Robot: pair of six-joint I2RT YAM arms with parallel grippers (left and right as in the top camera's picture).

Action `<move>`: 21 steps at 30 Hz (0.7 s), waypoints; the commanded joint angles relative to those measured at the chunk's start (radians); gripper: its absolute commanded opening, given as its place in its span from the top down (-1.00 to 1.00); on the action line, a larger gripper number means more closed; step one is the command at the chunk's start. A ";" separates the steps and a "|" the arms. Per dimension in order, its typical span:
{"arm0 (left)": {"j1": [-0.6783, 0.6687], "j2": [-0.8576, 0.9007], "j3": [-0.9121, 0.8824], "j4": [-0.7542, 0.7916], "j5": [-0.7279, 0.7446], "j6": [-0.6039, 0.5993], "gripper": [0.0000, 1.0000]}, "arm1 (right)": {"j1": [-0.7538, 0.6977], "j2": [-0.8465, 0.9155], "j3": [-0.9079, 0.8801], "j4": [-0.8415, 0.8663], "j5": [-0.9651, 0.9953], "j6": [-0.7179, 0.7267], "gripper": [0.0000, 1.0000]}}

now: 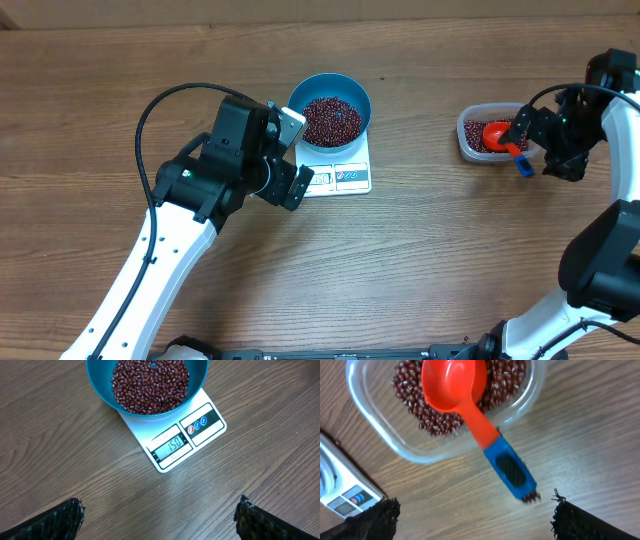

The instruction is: Scoop item into bowl and weigh 150g on scale

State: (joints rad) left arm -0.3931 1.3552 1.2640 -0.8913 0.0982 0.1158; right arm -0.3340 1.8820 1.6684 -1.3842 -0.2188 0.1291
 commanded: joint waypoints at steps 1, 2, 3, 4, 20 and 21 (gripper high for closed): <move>-0.006 0.006 0.001 0.002 0.014 0.019 -0.99 | 0.002 -0.126 0.093 -0.026 0.008 -0.018 -1.00; -0.006 0.006 0.001 0.002 0.014 0.019 -0.99 | 0.005 -0.158 0.114 -0.042 0.006 -0.018 -1.00; -0.006 0.006 0.001 0.002 0.014 0.019 -0.99 | 0.008 -0.187 0.129 -0.057 0.003 -0.018 -1.00; -0.006 0.006 0.001 0.002 0.014 0.019 -0.99 | 0.013 -0.216 0.143 -0.072 0.000 -0.023 -1.00; -0.006 0.006 0.001 0.002 0.014 0.019 -0.99 | 0.048 -0.569 0.164 -0.309 -0.067 0.002 -1.00; -0.006 0.006 0.001 0.002 0.014 0.019 -0.99 | 0.048 -0.571 0.164 -0.309 -0.067 0.002 -1.00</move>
State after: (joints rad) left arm -0.3931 1.3552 1.2640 -0.8913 0.0982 0.1158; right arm -0.2920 1.3312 1.8267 -1.6962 -0.2611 0.1192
